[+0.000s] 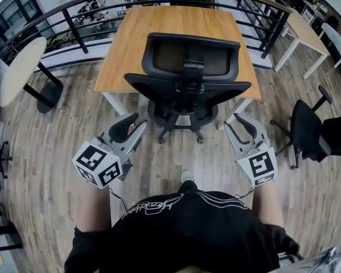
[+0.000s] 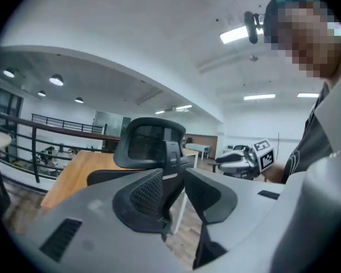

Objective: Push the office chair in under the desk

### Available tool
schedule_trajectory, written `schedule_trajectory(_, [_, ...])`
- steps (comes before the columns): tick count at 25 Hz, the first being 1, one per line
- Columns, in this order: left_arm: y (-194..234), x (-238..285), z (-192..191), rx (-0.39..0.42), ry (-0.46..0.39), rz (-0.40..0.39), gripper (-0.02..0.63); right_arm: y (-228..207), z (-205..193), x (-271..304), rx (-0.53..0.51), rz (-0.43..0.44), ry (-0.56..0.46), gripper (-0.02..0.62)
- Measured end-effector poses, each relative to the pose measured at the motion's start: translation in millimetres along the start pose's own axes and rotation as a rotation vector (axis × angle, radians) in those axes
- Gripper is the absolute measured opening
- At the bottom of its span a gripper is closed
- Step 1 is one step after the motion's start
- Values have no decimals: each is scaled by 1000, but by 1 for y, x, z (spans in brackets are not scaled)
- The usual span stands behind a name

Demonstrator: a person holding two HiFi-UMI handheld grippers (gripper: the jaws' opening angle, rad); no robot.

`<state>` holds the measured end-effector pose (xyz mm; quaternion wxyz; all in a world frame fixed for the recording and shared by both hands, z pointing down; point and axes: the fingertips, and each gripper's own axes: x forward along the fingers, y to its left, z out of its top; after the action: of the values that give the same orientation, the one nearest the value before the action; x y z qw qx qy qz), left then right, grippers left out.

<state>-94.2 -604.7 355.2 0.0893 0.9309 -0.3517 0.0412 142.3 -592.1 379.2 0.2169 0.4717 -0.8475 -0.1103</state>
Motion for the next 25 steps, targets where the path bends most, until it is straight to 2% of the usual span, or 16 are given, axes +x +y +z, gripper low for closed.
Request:
schedule_trajectory(2, [-17, -11, -1, -40, -37, -1, 80, 26, 10, -15, 16, 39, -29, 114])
schedule_trajectory(4, [-35, -20, -6, -57, -41, -14, 34, 59, 20, -31, 139, 154, -66, 77])
schedule_trajectory(6, [-57, -29, -11, -84, -44, -72, 12, 93, 31, -48, 279, 293, -119, 66])
schedule_trajectory(8, [-80, -37, -15, -116, -48, -138, 8, 116, 42, -63, 365, 371, -160, 58])
schedule_trajectory(12, [-119, -51, -23, -124, -35, -233, 7, 133, 53, -85, 410, 380, -191, 52])
schedule_trajectory(19, [-176, -59, -19, -152, -62, -338, 8, 117, 62, -113, 543, 366, -258, 52])
schedule_trajectory(22, [-208, -61, -21, -149, -68, -363, 8, 121, 56, -131, 563, 390, -251, 52])
schedule_trajectory(25, [-236, -62, -24, -208, -86, -367, 8, 126, 47, -156, 548, 412, -241, 52])
